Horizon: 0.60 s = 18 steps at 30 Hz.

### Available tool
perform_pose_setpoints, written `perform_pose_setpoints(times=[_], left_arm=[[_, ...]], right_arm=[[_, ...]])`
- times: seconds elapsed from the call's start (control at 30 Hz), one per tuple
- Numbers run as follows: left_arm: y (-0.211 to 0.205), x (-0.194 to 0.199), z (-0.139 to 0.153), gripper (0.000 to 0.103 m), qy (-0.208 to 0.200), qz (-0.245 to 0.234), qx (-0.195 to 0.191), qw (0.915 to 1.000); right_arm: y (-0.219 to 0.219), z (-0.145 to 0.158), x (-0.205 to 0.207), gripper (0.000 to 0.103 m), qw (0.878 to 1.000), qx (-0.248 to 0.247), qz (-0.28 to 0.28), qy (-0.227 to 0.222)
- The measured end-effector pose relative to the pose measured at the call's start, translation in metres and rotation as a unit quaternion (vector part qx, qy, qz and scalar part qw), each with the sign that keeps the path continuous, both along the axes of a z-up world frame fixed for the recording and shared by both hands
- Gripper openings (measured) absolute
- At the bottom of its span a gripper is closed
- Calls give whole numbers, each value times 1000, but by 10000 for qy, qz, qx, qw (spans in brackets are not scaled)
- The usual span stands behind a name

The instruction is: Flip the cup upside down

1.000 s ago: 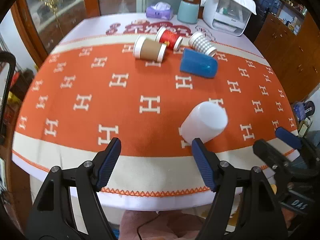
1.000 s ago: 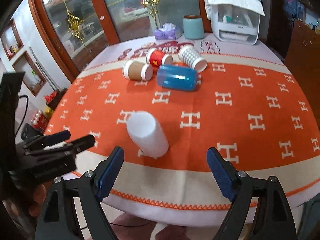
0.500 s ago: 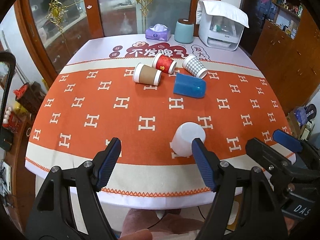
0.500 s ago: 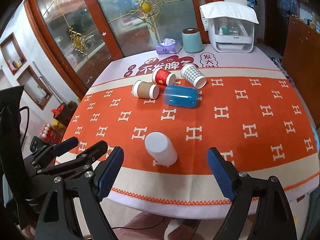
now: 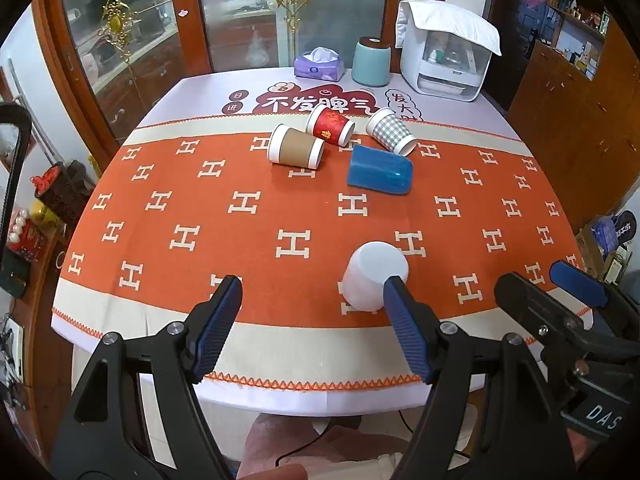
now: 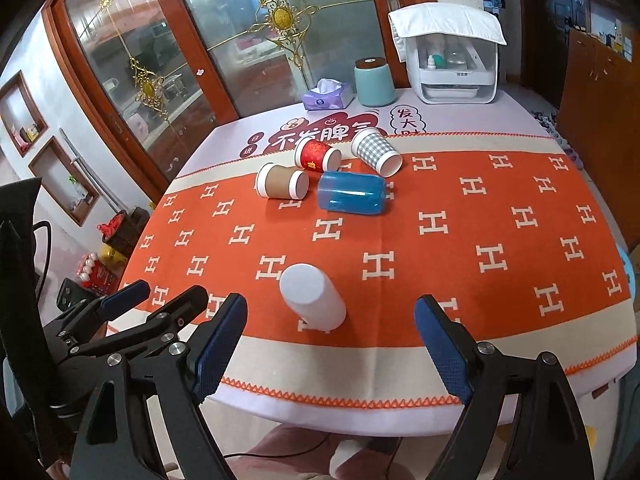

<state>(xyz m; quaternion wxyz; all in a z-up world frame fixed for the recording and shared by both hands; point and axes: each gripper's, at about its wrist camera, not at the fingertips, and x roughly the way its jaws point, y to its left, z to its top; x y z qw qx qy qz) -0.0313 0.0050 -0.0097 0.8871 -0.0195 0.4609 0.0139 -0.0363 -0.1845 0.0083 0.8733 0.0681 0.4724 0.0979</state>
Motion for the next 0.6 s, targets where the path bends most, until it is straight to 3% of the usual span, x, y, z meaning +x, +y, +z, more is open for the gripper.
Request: perform_pose_setpoints(times=[0.6], left_arm=[[-1, 4, -3, 71, 52, 20, 29, 10000]], right_arm=[[-7, -4, 3, 87, 10000, 20, -1, 42]])
